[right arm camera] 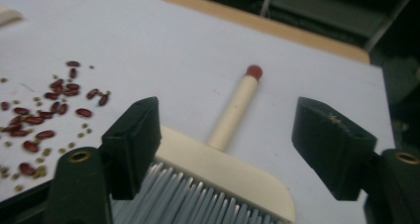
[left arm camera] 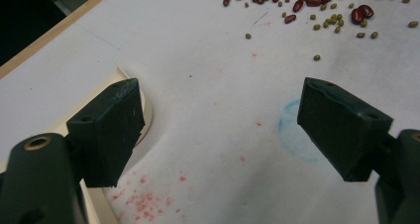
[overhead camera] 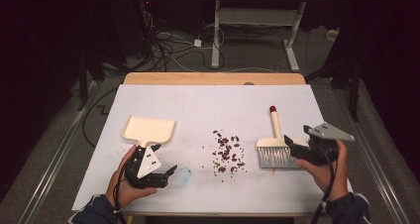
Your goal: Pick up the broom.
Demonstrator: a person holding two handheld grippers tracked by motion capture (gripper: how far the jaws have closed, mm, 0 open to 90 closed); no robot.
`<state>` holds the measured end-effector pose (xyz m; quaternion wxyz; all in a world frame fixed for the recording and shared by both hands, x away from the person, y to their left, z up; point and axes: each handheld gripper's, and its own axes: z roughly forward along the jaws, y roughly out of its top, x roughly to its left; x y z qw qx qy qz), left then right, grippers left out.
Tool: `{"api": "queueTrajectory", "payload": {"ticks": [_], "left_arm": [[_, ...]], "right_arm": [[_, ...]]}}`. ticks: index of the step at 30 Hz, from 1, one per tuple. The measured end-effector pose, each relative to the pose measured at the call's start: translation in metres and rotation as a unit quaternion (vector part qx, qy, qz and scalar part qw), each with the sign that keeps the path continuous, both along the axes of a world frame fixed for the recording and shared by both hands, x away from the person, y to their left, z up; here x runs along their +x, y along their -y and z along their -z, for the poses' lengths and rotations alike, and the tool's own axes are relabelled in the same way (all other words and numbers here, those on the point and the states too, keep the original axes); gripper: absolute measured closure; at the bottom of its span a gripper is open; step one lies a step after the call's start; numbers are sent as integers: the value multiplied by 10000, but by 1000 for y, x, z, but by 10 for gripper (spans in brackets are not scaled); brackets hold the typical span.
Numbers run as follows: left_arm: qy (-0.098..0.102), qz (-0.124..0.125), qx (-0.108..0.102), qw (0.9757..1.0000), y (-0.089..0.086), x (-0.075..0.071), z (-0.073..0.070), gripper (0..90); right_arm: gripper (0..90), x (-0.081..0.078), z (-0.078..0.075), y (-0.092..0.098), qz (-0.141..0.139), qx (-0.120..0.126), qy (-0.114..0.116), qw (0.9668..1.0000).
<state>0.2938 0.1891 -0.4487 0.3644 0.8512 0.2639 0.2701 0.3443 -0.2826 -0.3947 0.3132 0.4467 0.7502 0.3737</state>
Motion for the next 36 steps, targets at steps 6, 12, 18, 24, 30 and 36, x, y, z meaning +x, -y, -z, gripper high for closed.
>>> {"api": "queueTrajectory", "payload": {"ticks": [6, 12, 18, 24, 30, 36], "left_arm": [[-42, 33, -53, 10000, -1, 1, 0, 177], [-48, 46, -68, 10000, -4, -1, 1, 177], [-75, 64, -52, 9999, -5, -2, 1, 177], [-84, 102, -33, 9999, -4, -2, 1, 177], [-116, 153, -7, 9998, -1, 0, 2, 177], [-130, 178, -26, 9998, 1, 2, 2, 177]], "right_arm": [[283, 71, 3, -17, 369, -139, -1054, 9937], [285, 121, 20, -24, 761, -643, -1967, 9754], [414, 142, 49, -34, 689, -773, -2800, 9544], [637, 143, 50, -41, 601, -623, -2833, 9551], [678, 142, 50, -47, 552, -711, -2746, 9573], [704, 136, 52, -45, 376, -543, -2523, 9654]]}}
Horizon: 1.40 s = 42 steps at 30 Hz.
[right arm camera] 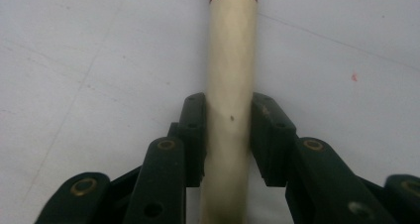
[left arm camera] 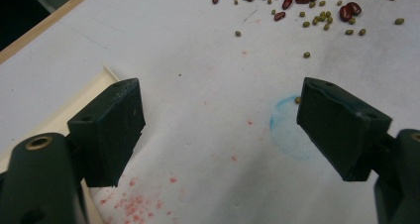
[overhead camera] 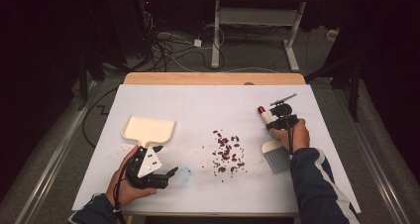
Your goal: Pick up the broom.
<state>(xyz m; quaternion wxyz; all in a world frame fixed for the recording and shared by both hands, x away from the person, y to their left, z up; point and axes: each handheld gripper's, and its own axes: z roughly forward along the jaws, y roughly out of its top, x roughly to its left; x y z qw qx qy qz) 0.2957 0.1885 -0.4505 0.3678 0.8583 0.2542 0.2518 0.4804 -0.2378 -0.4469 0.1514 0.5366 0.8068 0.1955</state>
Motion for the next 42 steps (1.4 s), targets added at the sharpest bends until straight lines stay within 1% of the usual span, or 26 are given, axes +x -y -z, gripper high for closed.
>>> {"api": "queueTrajectory", "payload": {"ticks": [1, 5, 7, 9, 12, 14, 16, 17, 19, 22, 25, 26, 27, 29, 30, 31, 32, 33, 35, 36, 37, 38, 39, 40, 41, 42], "left_arm": [[-8, -20, -17, 10000, -1, 0, 0, 177], [-31, -75, -18, 10000, -2, 0, 1, 177], [-34, -84, -14, 10000, -2, -1, 0, 177], [-43, -134, -15, 9999, -4, -2, 0, 177], [-51, -166, -38, 9998, -4, -3, 0, 177], [-64, -193, -49, 9998, -3, -4, 0, 177], [-71, -206, -78, 9997, -2, -5, -1, 178], [-71, -206, -78, 9997, -2, -5, -1, 179], [-77, -178, -180, 9996, 1, -7, -4, 178], [-87, -152, -280, 9995, 5, -8, -8, 178], [-34, 16, -522, 9986, 19, -11, -19, 176], [-34, 16, -522, 9986, 19, -11, -19, 174], [-129, 223, -735, 9970, 29, -12, -25, 174], [-360, 531, -964, 9933, 41, -9, -31, 168], [-409, 655, -1067, 9913, 48, -8, -34, 164], [-409, 655, -1067, 9913, 48, -8, -34, 164], [-464, 823, -1201, 9883, 58, -6, -38, 164], [-488, 928, -1266, 9864, 64, -6, -41, 165], [-500, 1205, -1455, 9807, 84, -4, -49, 170], [-403, 1404, -1532, 9774, 106, -5, -57, 172], [-322, 1435, -1523, 9773, 117, -6, -59, 182], [-322, 1435, -1523, 9773, 117, -6, -59, 193], [-238, 1436, -1460, 9785, 129, -7, -60, 196], [-164, 1464, -1409, 9790, 142, -7, -61, 197], [-150, 1502, -1405, 9785, 157, -7, -61, 203], [-150, 1502, -1405, 9785, 157, -7, -61, 205]], "right_arm": [[704, 0, 0, 0, 0, 0, 0, 10000], [705, -13, -4, 8, -108, 299, 449, 9985], [705, -20, -9, 13, -157, 435, 696, 9965], [705, -28, -16, 18, -230, 619, 961, 9932], [706, -44, -27, 27, -374, 967, 1409, 9846], [706, -59, -33, 33, -462, 1202, 1751, 9761], [705, -75, -40, 38, -568, 1328, 2075, 9675], [705, -82, -45, 40, -662, 1410, 2189, 9632], [705, -99, -54, 47, -660, 1478, 2410, 9569], [705, -115, -62, 55, -635, 1699, 2627, 9477], [706, -129, -71, 59, -647, 1773, 2909, 9379], [705, -133, -74, 60, -673, 1817, 2999, 9341], [706, -136, -76, 60, -681, 1870, 3070, 9307], [706, -142, -82, 57, -692, 1953, 3194, 9247], [705, -144, -85, 55, -720, 2003, 3262, 9210], [705, -147, -87, 53, -733, 2022, 3313, 9187], [705, -147, -87, 53, -733, 2022, 3313, 9187], [705, -151, -91, 46, -795, 1986, 3406, 9155], [705, -157, -94, 37, -840, 1943, 3495, 9127], [705, -158, -95, 32, -891, 1937, 3537, 9107], [705, -160, -97, 28, -922, 1958, 3573, 9086], [705, -163, -98, 23, -956, 1986, 3614, 9060], [705, -165, -99, 17, -994, 1991, 3668, 9033], [705, -169, -100, 11, -972, 2037, 3781, 8978], [705, -171, -100, 7, -970, 2053, 3853, 8944], [705, -173, -102, 1, -1013, 2013, 3878, 8938]]}}
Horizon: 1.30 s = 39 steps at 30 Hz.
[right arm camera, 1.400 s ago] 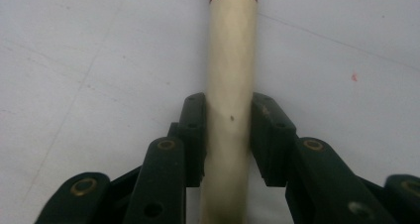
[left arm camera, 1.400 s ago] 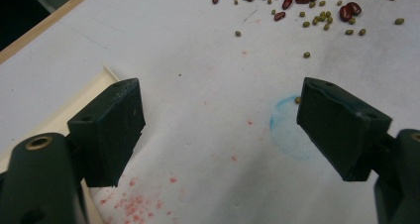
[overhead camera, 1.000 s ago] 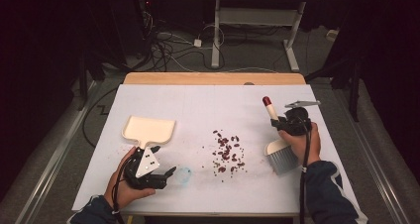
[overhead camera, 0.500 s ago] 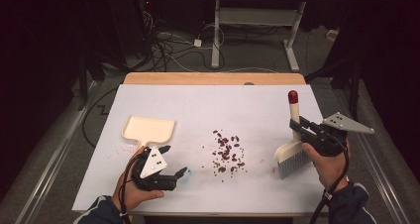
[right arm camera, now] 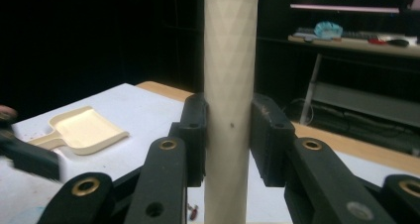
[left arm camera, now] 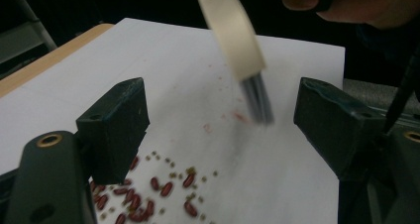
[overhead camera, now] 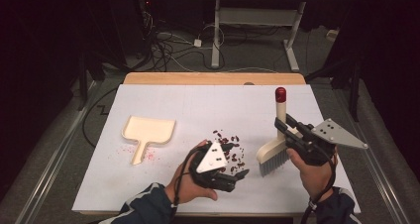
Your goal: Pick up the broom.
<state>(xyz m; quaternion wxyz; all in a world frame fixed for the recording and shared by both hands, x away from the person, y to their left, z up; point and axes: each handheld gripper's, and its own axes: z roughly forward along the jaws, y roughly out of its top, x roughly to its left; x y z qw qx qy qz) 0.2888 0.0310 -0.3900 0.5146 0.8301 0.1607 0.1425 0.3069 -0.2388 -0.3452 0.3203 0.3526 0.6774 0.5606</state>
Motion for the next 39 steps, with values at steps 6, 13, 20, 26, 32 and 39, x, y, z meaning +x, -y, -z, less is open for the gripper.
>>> {"api": "queueTrajectory", "payload": {"ticks": [6, 13, 20, 26, 32, 39], "left_arm": [[-464, 120, -431, 9979, 25, 14, 2, 260], [-785, -247, -496, 9954, 21, 34, 17, 404], [-648, -274, -419, 9966, 11, 38, 22, 637], [-441, 166, 24, 9989, -2, 37, 16, 653], [-393, 829, 348, 9952, -21, 32, 10, 653], [-349, 1380, 668, 9876, -28, 23, 12, 652]], "right_arm": [[705, -8, 4, -29, -75, 14, 166, 9998], [703, -12, 9, -56, -190, -74, 117, 9997], [701, -16, 9, -61, -327, -102, 100, 9994], [587, -19, 6, -44, -1183, -235, 190, 9925], [486, -12, 8, -24, -2057, -1583, -101, 9657], [417, -2, 34, -31, -3191, -2238, -979, 9157]]}}
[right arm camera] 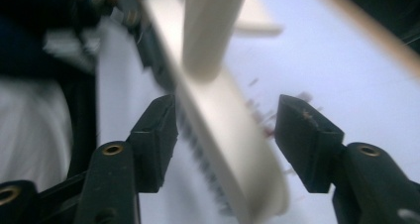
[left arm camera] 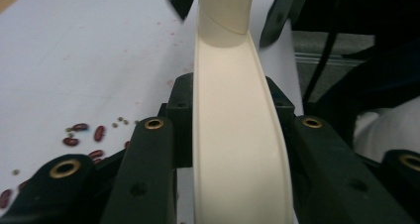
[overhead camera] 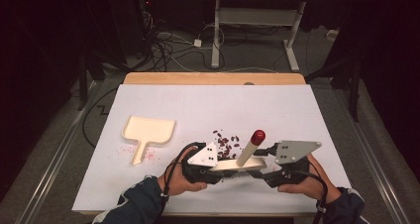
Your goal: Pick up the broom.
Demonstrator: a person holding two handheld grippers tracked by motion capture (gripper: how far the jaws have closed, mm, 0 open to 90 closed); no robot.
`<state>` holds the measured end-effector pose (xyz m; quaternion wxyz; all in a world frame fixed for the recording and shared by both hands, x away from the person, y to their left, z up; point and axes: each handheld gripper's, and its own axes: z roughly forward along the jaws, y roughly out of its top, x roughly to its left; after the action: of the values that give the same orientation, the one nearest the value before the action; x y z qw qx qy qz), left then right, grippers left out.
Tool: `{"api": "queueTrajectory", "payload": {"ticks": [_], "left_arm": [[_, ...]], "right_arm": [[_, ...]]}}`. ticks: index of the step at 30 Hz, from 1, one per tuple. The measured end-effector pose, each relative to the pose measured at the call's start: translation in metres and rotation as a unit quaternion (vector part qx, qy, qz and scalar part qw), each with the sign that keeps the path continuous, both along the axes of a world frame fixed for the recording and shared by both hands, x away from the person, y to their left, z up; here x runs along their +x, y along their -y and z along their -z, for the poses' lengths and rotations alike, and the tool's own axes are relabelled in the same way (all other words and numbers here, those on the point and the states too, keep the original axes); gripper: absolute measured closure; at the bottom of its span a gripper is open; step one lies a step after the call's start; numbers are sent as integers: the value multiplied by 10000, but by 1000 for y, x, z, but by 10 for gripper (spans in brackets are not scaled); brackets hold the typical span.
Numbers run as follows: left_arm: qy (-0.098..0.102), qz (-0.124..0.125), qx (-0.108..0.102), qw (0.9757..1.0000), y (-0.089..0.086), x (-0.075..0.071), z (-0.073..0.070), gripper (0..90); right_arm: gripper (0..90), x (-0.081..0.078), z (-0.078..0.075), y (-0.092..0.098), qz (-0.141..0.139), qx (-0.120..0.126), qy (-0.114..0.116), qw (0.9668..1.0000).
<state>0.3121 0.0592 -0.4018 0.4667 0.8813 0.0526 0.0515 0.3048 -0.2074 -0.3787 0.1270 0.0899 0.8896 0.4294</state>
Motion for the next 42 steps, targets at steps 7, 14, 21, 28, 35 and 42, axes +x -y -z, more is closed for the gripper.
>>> {"api": "queueTrajectory", "payload": {"ticks": [7, 14, 21, 28, 35, 42], "left_arm": [[-65, 448, 75, 9989, 8, -5, 3, 649], [283, -218, 110, 9993, -6, -4, -2, 382], [919, -1437, 205, 9851, -48, -6, 1, 202], [925, -2699, 378, 9577, -122, -6, 24, 178], [930, -3321, 376, 9379, -160, -20, 32, 177], [960, -3503, 307, 9312, -171, -29, 37, 177]], "right_arm": [[615, -1, 23, -17, -584, -280, -335, 9973], [674, -1, 22, -20, -627, -288, -256, 9973], [674, 9, 16, -9, -170, -10, -174, 9997], [673, 25, 10, 3, 546, 267, -198, 9980], [673, 31, 9, 10, 1042, 171, 21, 9944], [674, 38, 7, 18, 1297, 277, 115, 9911]]}}
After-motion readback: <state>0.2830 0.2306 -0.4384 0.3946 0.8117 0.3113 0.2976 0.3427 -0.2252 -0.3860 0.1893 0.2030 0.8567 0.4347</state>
